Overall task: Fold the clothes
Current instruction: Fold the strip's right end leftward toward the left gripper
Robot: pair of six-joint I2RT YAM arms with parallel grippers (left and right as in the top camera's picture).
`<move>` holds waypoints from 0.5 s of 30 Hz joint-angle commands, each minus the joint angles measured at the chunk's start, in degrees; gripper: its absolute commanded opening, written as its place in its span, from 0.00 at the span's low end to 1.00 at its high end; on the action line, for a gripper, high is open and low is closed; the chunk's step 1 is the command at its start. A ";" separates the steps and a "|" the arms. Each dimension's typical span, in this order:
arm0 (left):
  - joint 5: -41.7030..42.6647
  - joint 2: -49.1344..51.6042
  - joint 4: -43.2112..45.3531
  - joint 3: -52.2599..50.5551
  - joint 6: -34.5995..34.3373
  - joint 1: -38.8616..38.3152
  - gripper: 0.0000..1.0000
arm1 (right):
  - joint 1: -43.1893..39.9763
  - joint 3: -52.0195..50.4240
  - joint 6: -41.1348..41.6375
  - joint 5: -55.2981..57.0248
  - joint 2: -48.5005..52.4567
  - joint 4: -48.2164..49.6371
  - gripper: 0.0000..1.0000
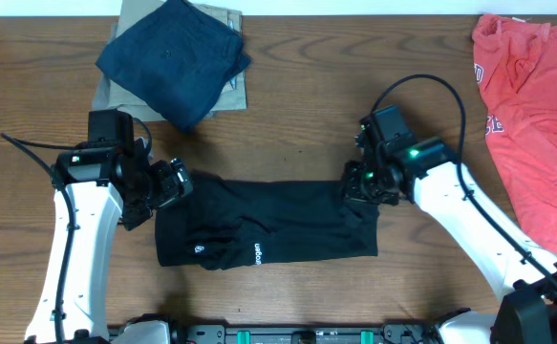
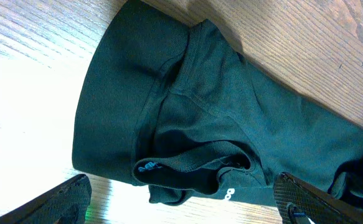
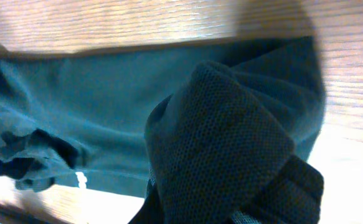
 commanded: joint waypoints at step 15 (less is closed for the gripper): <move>-0.31 -0.09 -0.20 -0.33 1.18 -0.17 0.94 | 10.36 0.70 7.45 1.79 -0.04 3.34 0.55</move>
